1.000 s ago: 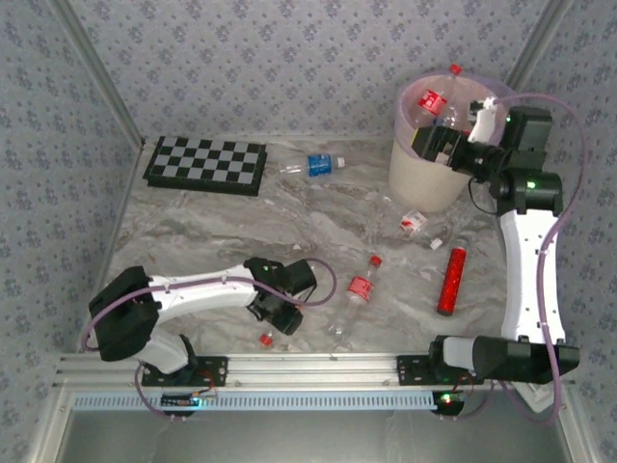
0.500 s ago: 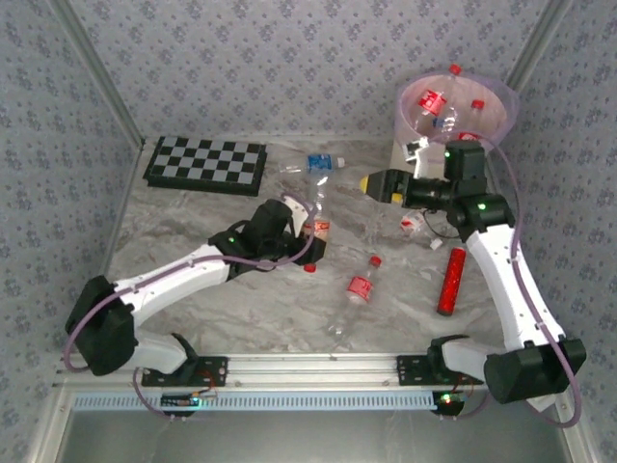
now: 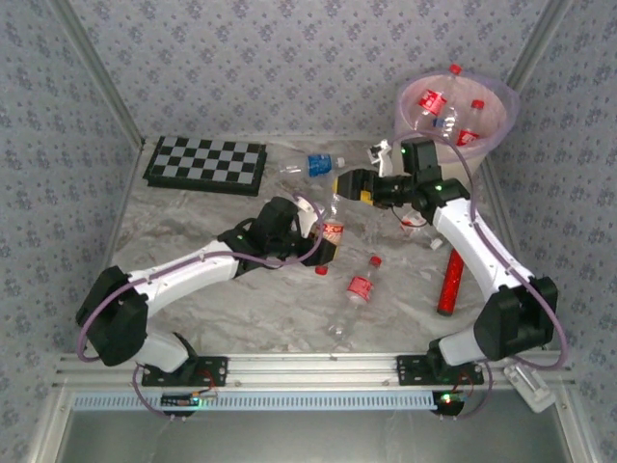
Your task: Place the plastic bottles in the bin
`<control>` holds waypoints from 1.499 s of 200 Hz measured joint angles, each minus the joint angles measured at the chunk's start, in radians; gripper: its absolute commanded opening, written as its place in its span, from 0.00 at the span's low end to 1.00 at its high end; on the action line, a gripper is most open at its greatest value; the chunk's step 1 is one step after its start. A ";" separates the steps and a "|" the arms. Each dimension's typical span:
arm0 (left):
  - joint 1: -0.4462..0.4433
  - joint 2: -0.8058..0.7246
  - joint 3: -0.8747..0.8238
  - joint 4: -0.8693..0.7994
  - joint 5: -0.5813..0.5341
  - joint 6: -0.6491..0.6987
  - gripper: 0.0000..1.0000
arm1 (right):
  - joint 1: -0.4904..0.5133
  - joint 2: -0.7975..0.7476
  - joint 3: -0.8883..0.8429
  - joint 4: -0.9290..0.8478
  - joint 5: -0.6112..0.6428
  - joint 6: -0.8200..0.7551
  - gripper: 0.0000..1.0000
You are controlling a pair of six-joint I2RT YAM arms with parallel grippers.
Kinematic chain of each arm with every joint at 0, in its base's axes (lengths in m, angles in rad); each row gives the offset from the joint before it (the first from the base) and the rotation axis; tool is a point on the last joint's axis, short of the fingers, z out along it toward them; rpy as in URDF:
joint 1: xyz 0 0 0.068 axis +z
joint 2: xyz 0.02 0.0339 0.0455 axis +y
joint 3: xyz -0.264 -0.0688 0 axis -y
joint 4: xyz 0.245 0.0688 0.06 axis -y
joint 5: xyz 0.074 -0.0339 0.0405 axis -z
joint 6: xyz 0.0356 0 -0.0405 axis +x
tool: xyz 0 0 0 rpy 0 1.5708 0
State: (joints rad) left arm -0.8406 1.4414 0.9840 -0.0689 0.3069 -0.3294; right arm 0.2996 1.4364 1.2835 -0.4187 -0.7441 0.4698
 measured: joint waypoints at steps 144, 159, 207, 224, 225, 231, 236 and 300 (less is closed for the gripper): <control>-0.002 0.030 0.079 -0.045 0.045 0.047 0.93 | -0.031 0.066 0.213 -0.120 0.024 -0.059 0.40; -0.011 0.019 0.073 -0.060 0.047 0.049 0.96 | -0.078 0.080 0.343 -0.161 0.049 -0.103 0.36; -0.017 -0.047 0.035 -0.096 0.002 0.052 0.98 | -0.274 0.080 0.677 -0.169 0.214 -0.183 0.20; -0.017 -0.048 0.030 -0.096 -0.009 0.049 0.98 | -0.306 0.088 0.753 -0.145 0.309 -0.204 0.14; -0.017 -0.048 0.029 -0.096 -0.009 0.049 0.98 | -0.307 0.090 0.760 -0.145 0.317 -0.207 0.14; -0.017 -0.048 0.026 -0.097 -0.012 0.048 0.98 | -0.313 0.099 0.790 -0.137 0.346 -0.215 0.13; -0.017 -0.048 0.023 -0.097 -0.012 0.048 0.98 | -0.318 0.108 0.815 -0.127 0.370 -0.224 0.12; -0.017 -0.061 0.004 -0.116 -0.036 0.047 0.98 | -0.376 0.396 1.203 -0.085 0.591 -0.285 0.05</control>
State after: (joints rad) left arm -0.8574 1.3800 0.9882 -0.1848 0.2707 -0.2829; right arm -0.0765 1.8328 2.4866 -0.5034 -0.1528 0.1844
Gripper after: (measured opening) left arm 0.979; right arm 0.508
